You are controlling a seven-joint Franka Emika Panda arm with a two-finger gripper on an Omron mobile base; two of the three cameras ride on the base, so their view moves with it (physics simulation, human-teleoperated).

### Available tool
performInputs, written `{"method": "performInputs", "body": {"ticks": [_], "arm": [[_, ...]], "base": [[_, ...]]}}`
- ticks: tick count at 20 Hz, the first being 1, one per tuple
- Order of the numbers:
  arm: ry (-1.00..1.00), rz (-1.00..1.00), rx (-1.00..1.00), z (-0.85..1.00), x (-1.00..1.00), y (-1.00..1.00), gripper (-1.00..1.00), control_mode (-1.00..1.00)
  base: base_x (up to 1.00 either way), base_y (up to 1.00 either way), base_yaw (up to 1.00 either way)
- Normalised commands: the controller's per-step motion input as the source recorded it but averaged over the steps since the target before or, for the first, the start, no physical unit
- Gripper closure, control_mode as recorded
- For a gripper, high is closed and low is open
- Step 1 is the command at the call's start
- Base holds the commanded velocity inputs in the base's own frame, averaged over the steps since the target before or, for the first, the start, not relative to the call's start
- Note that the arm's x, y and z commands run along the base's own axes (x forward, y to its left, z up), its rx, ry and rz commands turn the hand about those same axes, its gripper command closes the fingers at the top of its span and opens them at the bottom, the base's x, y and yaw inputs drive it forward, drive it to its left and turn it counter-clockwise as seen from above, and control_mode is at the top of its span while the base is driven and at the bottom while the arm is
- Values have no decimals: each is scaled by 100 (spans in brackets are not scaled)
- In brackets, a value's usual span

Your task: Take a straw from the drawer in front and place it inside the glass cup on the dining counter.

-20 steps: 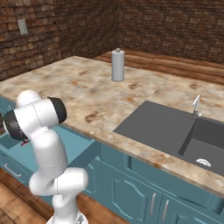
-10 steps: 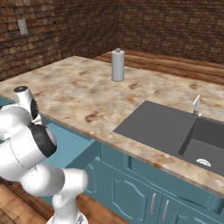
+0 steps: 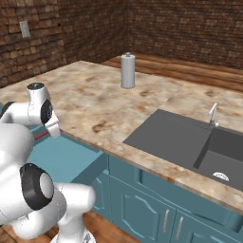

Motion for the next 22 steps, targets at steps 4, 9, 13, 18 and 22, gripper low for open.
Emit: {"method": "performInputs", "body": {"ticks": [4, 9, 13, 18, 22], "arm": [[-2, 2, 0, 2, 0, -62, 100, -100], [-6, 2, -2, 0, 0, -29, 100, -100], [-1, 0, -1, 0, 0, -9, 100, -100], [0, 0, -1, 0, 0, 0, 100, 100], [0, 0, 0, 0, 0, 0, 100, 100]], "base": [[0, 0, 0], [0, 0, 0], [0, 0, 0], [-37, -38, 0], [-100, -100, -2]]}}
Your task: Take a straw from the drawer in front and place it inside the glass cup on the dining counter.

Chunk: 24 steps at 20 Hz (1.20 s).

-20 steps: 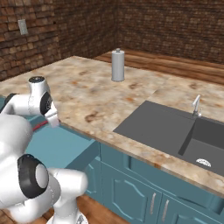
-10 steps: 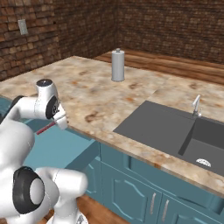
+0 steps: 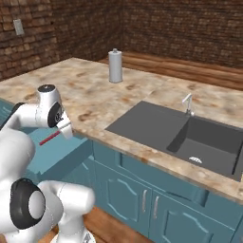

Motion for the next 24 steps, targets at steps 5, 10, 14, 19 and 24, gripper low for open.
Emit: {"method": "performInputs", "body": {"ticks": [5, 10, 14, 19, 24], "arm": [[0, 0, 0, 0, 0, 0, 100, 100], [0, 0, 0, 0, 0, 0, 100, 100], [0, 0, 0, 0, 0, 0, 100, 100], [0, 0, 0, 0, 0, 0, 100, 100], [0, 0, 0, 0, 0, 0, 100, 100]], "base": [[-77, -100, -20], [-15, -100, -44], [0, -100, -52], [0, -100, -43], [2, -100, -23]]}}
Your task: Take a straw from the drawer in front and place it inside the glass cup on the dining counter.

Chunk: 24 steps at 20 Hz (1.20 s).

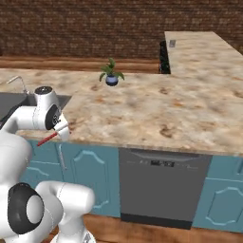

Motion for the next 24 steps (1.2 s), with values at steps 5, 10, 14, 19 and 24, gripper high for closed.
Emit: {"method": "performInputs", "body": {"ticks": [5, 10, 14, 19, 24], "arm": [[0, 0, 0, 0, 0, 0, 100, 100], [0, 0, 0, 0, 0, 0, 100, 100], [0, 0, 0, 0, 0, 0, 100, 100], [0, 0, 0, 0, 0, 0, 100, 100], [0, 0, 0, 0, 0, 0, 100, 100]], "base": [[6, -100, -12], [7, -100, -10], [7, -100, -7], [8, -100, -4], [14, -100, -2]]}}
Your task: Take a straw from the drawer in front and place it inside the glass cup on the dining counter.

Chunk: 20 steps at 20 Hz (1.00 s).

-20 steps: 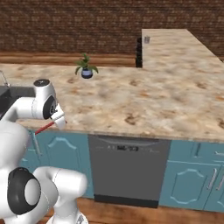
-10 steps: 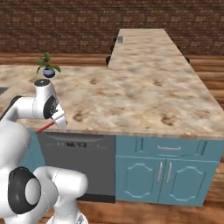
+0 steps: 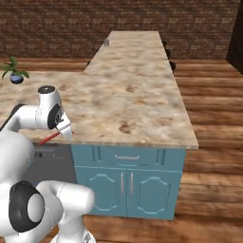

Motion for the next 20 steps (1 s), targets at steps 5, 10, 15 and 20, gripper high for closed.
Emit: {"method": "performInputs", "body": {"ticks": [5, 10, 15, 20], "arm": [[0, 0, 0, 0, 0, 0, 100, 100], [0, 0, 0, 0, 0, 0, 100, 100], [0, 0, 0, 0, 0, 0, 100, 100], [0, 0, 0, 0, 0, 0, 100, 100]], "base": [[19, -100, -1], [22, -100, 0], [29, -100, 0], [39, -100, 0]]}}
